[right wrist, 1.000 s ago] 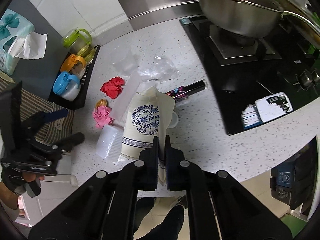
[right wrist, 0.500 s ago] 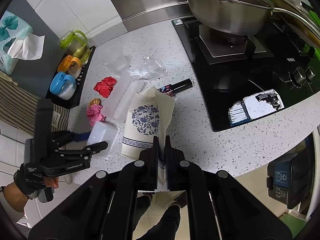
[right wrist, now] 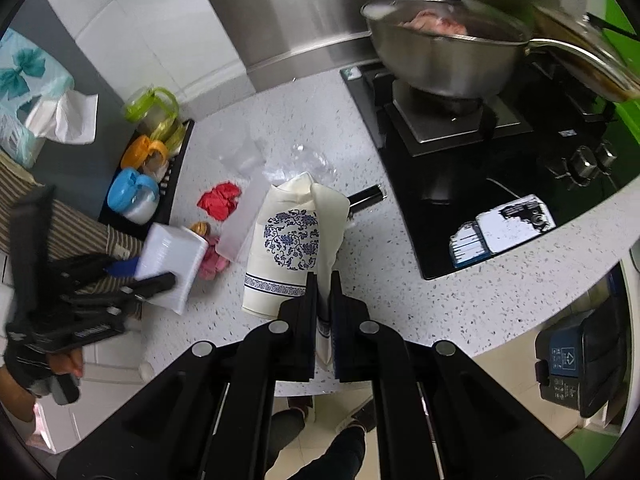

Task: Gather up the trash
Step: 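Grasp the small white plastic tray with the left gripper while the right holds the cup, then carry the tray and cup to the pink wastebasket and open the left gripper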

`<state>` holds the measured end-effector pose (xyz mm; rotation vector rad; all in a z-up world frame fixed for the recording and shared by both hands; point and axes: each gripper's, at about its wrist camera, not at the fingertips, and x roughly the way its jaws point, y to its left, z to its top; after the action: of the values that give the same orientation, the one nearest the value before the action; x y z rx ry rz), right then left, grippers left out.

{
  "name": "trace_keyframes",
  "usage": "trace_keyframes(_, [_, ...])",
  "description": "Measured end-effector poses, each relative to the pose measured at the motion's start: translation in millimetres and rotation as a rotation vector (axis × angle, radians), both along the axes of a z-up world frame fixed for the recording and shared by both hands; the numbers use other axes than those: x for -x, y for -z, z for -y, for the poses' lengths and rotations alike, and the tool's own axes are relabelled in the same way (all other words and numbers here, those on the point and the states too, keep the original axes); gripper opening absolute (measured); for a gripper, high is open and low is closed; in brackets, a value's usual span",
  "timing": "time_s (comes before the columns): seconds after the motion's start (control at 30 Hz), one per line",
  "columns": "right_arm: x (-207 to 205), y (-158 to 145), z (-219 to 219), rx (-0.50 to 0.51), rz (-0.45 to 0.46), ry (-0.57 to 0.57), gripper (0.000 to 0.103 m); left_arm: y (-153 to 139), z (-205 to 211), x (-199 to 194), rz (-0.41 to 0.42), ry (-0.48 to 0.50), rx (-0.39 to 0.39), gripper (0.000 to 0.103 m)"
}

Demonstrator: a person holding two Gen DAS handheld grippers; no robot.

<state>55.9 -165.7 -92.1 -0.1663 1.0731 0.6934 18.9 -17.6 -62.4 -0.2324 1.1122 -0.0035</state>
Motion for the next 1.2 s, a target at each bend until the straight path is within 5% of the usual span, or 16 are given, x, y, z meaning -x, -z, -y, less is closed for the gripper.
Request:
trace_keyframes(0.33, [50.1,-28.0,53.5,0.001,0.096,0.262,0.005,-75.6,19.7,-16.0,0.181,0.281,-0.009,0.040])
trace_keyframes(0.63, [112.8,-24.5,162.6,0.002,0.113,0.552,0.005,-87.7,108.5,-23.5,0.235,0.510,0.036,0.040])
trace_keyframes(0.9, [156.5,21.7,265.9,0.033,0.060,0.703,0.005,-48.8,233.2,-19.3,0.223,0.674,0.065,0.040])
trace_keyframes(1.2, [163.0,112.4,349.5,0.056,-0.049,0.765,0.005,56.8,339.0,-21.3,0.083,0.767,0.055,0.040])
